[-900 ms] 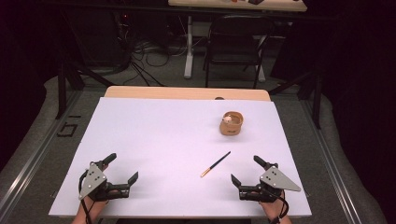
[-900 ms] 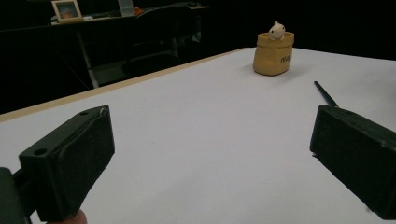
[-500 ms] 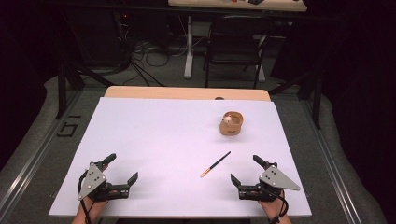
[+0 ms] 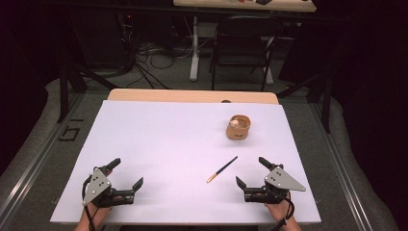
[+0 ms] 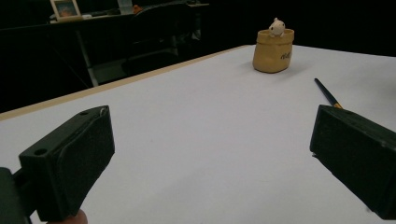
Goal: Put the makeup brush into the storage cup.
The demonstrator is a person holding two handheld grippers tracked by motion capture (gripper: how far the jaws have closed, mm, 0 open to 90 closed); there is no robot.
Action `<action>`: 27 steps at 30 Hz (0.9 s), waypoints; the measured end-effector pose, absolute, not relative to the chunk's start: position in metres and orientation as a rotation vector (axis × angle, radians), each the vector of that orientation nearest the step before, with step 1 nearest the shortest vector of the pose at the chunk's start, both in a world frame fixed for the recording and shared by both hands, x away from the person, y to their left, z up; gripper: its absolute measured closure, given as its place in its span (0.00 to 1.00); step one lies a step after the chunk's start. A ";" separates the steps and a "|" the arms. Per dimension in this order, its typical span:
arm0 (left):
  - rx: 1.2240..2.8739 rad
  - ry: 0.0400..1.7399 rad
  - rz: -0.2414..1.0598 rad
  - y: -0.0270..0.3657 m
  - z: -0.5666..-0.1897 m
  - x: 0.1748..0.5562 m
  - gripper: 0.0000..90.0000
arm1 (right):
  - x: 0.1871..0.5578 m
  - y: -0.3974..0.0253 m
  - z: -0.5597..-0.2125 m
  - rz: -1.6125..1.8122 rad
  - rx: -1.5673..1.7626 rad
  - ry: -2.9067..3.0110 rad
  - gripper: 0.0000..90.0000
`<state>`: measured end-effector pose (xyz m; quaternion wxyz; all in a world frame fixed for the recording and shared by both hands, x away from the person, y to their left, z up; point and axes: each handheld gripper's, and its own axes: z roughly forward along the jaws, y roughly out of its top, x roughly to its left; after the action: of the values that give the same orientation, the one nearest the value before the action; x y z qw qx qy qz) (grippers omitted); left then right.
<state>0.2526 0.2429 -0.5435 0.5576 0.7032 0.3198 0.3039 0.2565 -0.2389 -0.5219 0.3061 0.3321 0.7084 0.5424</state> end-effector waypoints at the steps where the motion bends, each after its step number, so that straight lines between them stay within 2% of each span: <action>1: 1.658 0.756 0.718 0.243 -0.544 0.253 0.00 | 0.257 -0.239 -0.522 1.435 0.879 1.875 0.00; 27: 1.663 0.747 0.713 0.242 -0.543 0.253 0.00 | 0.287 -0.225 -0.525 1.398 0.837 1.927 0.00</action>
<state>0.2529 0.2423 -0.5434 0.5580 0.7049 0.3168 0.3023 0.2865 -0.2249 -0.5252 0.3039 0.3158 0.7275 0.5278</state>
